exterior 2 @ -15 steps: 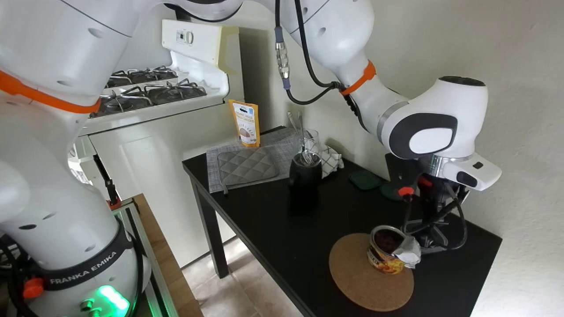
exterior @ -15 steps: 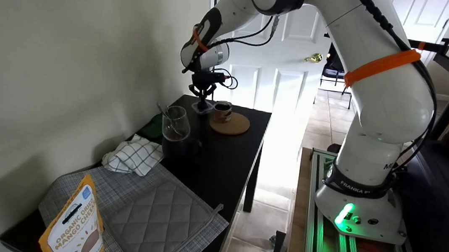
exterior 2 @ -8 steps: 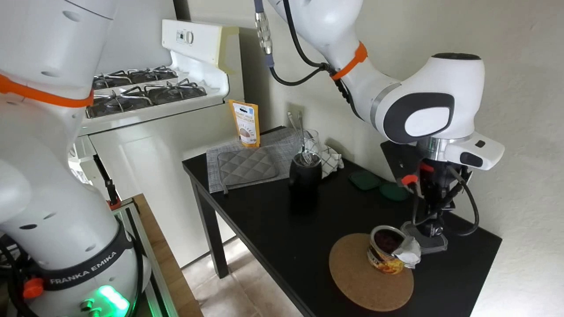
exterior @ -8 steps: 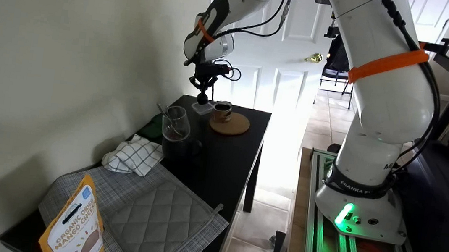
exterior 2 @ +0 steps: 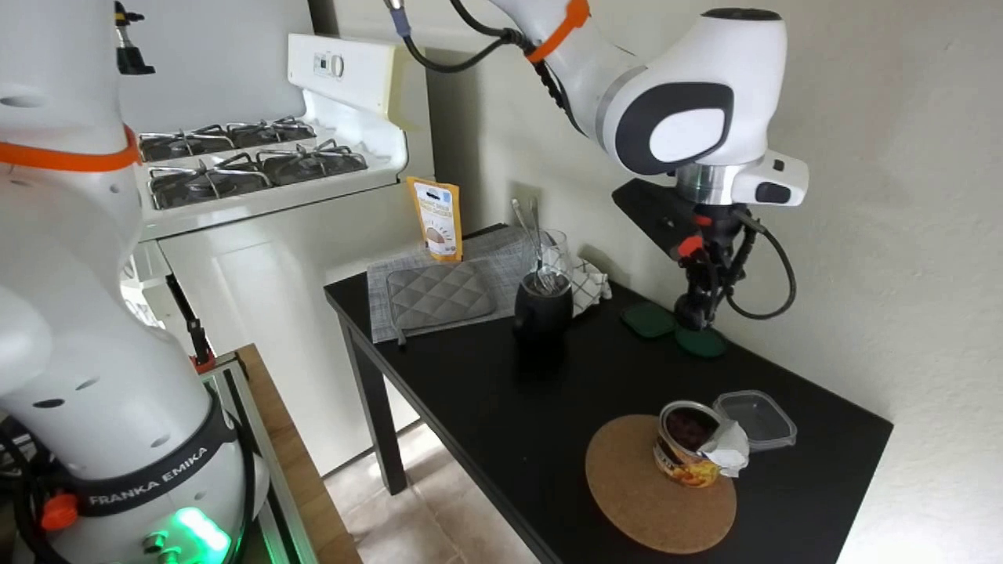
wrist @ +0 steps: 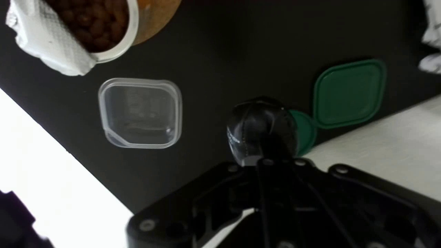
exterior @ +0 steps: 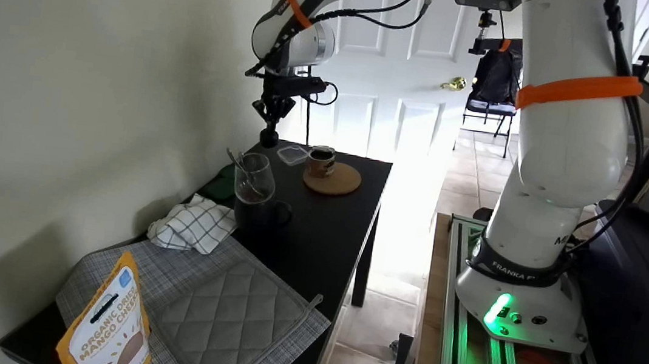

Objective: Remove the black object from the clear bowl and put it on the counter.

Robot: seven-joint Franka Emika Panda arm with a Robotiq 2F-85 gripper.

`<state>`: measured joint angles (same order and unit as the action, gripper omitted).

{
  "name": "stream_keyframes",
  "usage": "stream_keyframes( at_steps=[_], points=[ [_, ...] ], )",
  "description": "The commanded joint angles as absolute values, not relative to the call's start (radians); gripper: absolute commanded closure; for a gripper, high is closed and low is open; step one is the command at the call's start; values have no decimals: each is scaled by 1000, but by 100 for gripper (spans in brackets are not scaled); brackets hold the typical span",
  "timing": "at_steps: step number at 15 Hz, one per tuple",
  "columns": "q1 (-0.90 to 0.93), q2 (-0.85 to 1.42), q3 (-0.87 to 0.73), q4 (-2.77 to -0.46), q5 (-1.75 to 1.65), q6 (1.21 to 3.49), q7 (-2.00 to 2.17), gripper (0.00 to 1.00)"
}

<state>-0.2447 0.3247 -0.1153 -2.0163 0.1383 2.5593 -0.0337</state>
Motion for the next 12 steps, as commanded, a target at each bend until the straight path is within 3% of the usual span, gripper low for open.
stream_keyframes(
  at_steps=[1,12],
  points=[
    [-259,233,-74,-2096,183,2481,-195,99],
    [-193,201,-94,-2157,82,2529,-176,99]
  ],
)
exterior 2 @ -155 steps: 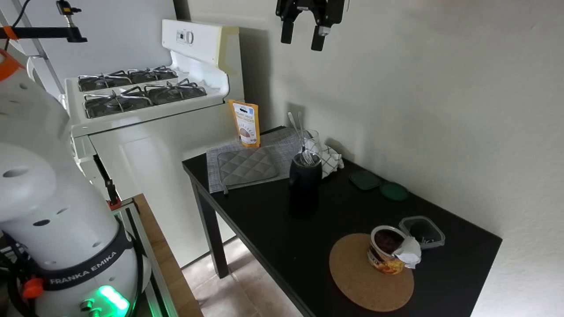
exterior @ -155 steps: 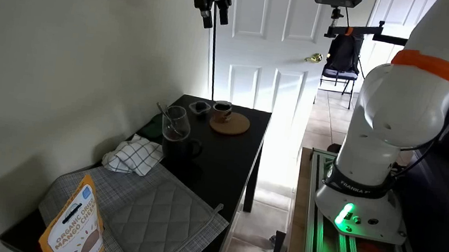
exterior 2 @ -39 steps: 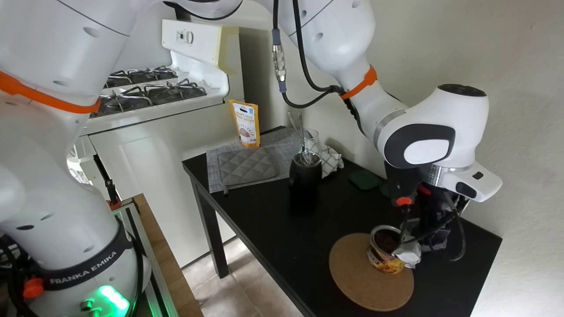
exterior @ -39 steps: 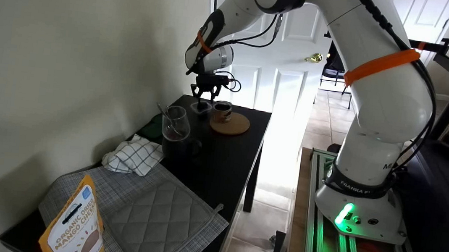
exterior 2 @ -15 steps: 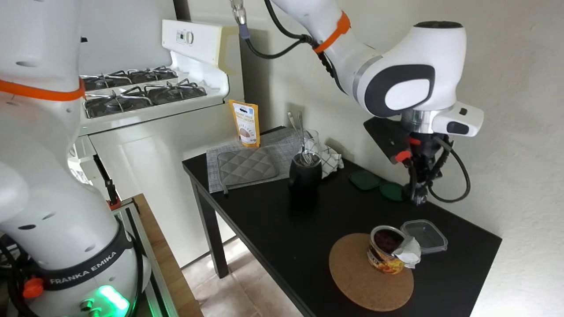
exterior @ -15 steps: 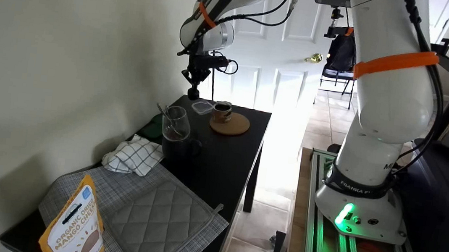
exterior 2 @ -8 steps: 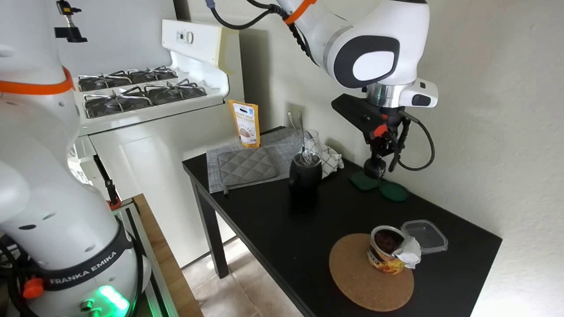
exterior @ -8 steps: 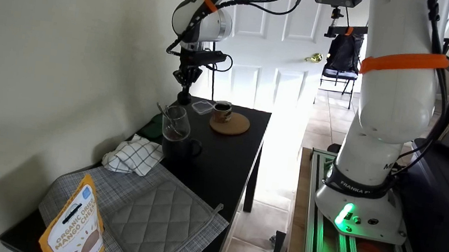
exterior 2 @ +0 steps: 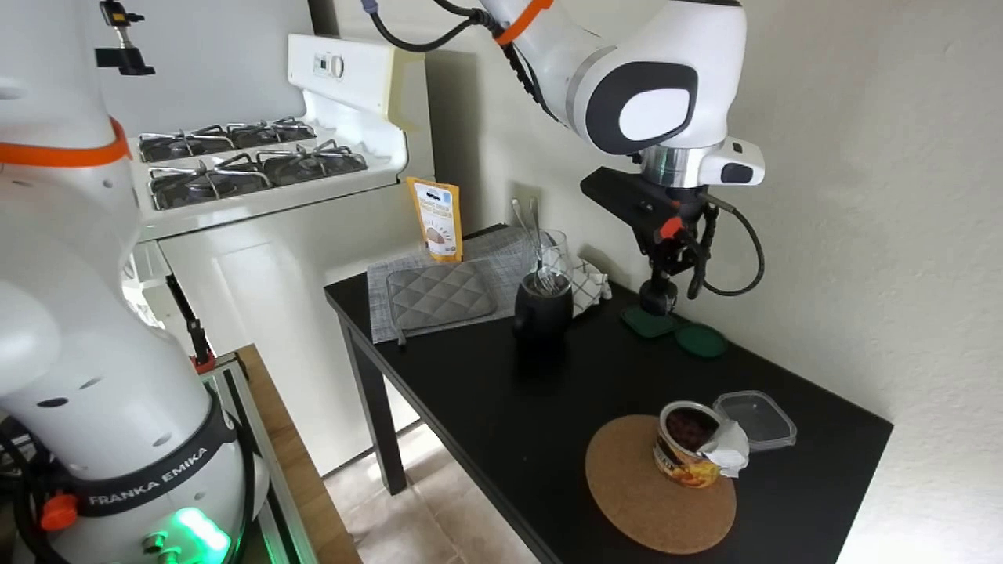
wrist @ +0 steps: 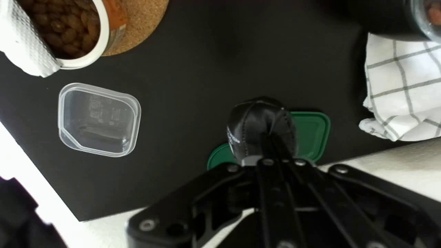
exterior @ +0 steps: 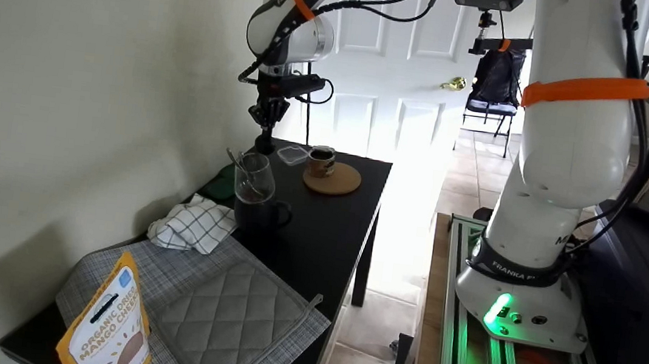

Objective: Remove the black object from the clear bowl and put it on the counter.

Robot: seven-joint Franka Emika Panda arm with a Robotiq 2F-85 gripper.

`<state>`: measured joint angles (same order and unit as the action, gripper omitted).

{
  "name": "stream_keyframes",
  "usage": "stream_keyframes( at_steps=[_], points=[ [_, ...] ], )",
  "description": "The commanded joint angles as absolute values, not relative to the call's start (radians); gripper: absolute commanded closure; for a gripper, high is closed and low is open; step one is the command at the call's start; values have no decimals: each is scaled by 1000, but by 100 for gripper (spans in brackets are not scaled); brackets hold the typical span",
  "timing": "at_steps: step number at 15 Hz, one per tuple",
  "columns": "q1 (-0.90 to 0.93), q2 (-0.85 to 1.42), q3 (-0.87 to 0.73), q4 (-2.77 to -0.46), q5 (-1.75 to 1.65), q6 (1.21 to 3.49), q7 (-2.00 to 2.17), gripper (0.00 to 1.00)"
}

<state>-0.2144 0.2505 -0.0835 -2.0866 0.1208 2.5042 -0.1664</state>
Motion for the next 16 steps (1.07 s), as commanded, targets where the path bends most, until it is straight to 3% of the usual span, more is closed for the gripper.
stream_keyframes(
  at_steps=[1,7,8,10,15,16],
  points=[
    [-189,201,-93,-2163,77,2530,-178,99],
    [-176,224,-101,-2199,52,2512,-149,99],
    [-178,227,-106,-2205,46,2506,-139,72],
    [-181,228,-112,-2211,48,2511,-126,64],
    [-192,226,-103,-2194,106,2514,-173,27],
    [-192,221,-102,-2192,114,2516,-183,45]
  ],
)
